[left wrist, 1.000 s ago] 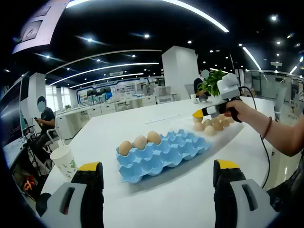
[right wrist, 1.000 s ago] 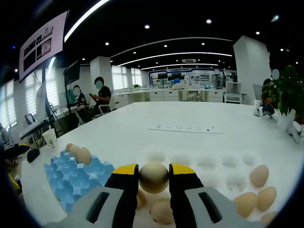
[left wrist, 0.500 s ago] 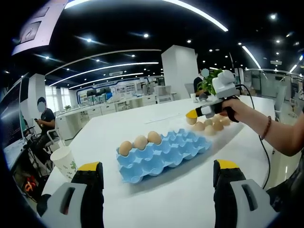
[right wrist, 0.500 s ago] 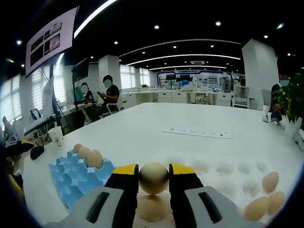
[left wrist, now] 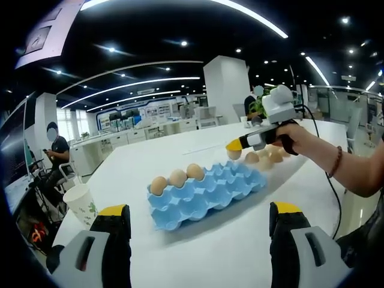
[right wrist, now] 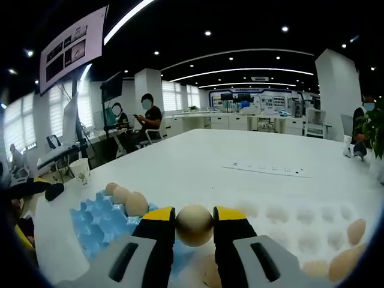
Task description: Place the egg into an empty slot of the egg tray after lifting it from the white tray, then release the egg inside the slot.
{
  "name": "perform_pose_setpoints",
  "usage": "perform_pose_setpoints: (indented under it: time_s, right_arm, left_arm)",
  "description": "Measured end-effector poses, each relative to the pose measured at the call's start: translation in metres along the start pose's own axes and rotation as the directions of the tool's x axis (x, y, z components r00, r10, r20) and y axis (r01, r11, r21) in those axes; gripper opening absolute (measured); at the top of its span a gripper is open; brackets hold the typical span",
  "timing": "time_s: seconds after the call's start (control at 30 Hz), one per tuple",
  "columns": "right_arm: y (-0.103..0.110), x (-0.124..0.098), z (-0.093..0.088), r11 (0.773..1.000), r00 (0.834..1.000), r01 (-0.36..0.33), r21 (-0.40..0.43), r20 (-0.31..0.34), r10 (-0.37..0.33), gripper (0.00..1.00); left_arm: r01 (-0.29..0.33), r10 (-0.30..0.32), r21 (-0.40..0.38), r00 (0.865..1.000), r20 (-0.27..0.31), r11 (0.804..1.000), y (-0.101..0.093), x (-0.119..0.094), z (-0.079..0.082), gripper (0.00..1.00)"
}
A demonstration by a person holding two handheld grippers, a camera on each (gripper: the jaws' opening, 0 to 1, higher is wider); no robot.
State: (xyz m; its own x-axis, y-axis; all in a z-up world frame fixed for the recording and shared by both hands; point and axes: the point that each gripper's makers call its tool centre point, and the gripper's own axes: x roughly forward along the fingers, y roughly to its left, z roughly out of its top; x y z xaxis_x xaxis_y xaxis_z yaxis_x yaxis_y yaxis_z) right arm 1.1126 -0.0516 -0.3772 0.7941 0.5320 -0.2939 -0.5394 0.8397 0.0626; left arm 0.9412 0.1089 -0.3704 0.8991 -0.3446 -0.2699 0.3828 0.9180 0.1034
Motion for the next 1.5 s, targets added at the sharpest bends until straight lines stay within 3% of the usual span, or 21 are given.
perform_pose_setpoints:
  time_s: [0.67,1.07,1.5]
  right_arm:
    - [0.044,0.021,0.003,0.994,0.995,-0.100,-0.034,-0.009,0.100,0.25]
    - [0.053,0.037,-0.008,0.992,0.992,-0.120,-0.048,-0.049,0.118,0.25]
    - [0.050,0.043,-0.025,0.990,0.991,-0.093,-0.105,-0.111,0.081,0.26]
  left_arm:
    - [0.001,-0.001,-0.010,1.000,-0.006,1.000,0.002,0.003,-0.002,0.98]
    - [-0.011,0.011,-0.014,1.000,-0.005,1.000,0.007,0.000,-0.001,0.98]
    - [-0.019,0.019,-0.016,1.000,-0.001,1.000,0.010,-0.002,-0.001,0.98]
